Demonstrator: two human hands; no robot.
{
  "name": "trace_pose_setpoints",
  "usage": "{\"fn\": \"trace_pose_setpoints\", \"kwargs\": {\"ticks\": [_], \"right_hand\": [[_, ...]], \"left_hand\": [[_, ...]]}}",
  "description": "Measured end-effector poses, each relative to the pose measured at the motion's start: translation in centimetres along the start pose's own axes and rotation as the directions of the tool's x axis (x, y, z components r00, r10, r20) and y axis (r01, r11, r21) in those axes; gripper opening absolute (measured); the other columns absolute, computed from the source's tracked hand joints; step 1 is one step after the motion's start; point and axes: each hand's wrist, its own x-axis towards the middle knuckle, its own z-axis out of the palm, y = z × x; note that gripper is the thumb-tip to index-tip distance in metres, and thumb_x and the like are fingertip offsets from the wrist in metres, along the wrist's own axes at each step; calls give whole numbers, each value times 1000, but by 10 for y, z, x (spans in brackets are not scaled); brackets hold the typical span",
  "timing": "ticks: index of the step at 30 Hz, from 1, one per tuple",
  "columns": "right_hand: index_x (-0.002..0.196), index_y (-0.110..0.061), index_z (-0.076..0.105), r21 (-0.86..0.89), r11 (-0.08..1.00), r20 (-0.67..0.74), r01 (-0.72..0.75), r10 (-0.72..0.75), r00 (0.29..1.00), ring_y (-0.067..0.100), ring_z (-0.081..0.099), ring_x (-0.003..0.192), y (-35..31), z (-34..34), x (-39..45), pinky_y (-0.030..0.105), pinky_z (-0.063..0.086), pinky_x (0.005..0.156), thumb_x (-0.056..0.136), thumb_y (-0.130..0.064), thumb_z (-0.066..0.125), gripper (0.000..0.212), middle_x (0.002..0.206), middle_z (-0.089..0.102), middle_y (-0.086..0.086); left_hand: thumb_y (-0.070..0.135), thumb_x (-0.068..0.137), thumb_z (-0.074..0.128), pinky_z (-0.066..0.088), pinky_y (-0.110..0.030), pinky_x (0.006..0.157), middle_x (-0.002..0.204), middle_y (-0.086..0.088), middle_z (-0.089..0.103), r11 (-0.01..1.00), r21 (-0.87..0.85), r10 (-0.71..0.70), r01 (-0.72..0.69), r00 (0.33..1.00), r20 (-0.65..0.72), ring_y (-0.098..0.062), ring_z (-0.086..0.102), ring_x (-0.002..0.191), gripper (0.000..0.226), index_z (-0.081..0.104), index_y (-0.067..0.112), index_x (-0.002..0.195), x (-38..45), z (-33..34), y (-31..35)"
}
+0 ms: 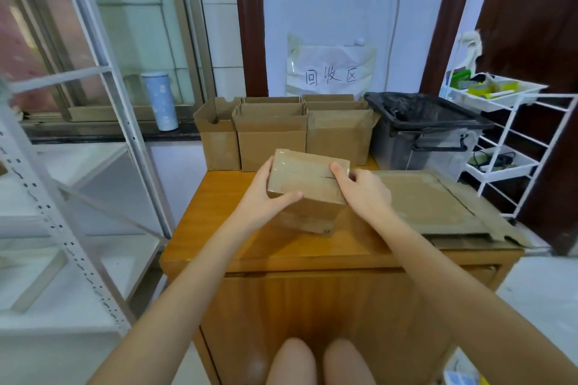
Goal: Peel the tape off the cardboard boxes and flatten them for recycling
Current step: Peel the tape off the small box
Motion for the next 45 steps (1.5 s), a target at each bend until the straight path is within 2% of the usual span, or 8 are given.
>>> {"fn": "trace_pose_setpoints", "kwargs": {"ticks": [12,15,19,24,29,34,41,45], "right_hand": [[91,-12,58,-263,965,250,-16,84,965,22,62,83,-4,6,22,34,47,72,96,-61,26,59,80,64,2],[108,-11,54,-422,892,6,162,-176,984,23,56,95,-15,8,24,34,47,73,96,-44,44,37,105,60,6],[107,-16,66,-407,700,82,587,-612,787,16,55,99,-33,14,20,29,46,75,97,-36,43,32,107,61,0],[91,-20,64,-426,653,285,626,-559,778,13,55,76,-28,39,14,25,43,60,95,-53,37,43,88,56,-3],[115,-21,64,-236,703,353,671,-581,733,14,59,97,-4,33,21,32,50,82,97,-40,47,32,109,63,-5],[123,-18,61,-103,731,442,674,-574,690,15,53,120,10,29,32,33,42,102,97,-20,51,28,129,60,-3],[117,-13,64,-249,662,368,706,-610,702,19,50,112,-1,39,36,36,45,93,96,-6,46,29,123,57,1],[138,-12,46,-201,735,453,648,-517,727,18,45,124,-7,44,25,35,42,101,96,-34,46,47,139,46,2]], "left_hand": [[40,73,78,42,-25,96,138,4,46,988,85,-127,128,992,-28,-12,45,124,87,33,18,144,-9,10,-20],[46,72,75,44,-27,96,138,3,48,983,69,-169,171,985,-32,-8,46,115,88,33,17,144,-9,14,-25],[67,61,68,49,-40,97,132,5,53,978,80,-191,195,980,-57,-13,53,117,95,39,21,140,-7,22,-27],[56,70,75,47,-44,100,138,4,47,968,99,-225,230,973,-54,-17,48,123,89,36,23,142,-8,31,-51],[37,74,79,32,-36,111,154,-2,24,970,134,-208,205,978,9,-18,28,139,99,18,19,150,-15,25,-71],[21,73,82,28,-20,101,147,3,32,985,25,-171,169,984,51,-8,30,132,95,21,22,145,-10,21,-81],[38,59,89,45,-30,95,131,1,42,973,138,-164,186,974,-159,-17,45,122,93,24,24,124,-6,41,-81],[43,58,88,48,-33,92,128,-11,45,952,269,-36,146,927,-374,-24,47,119,97,34,6,130,-18,57,-76]]}}
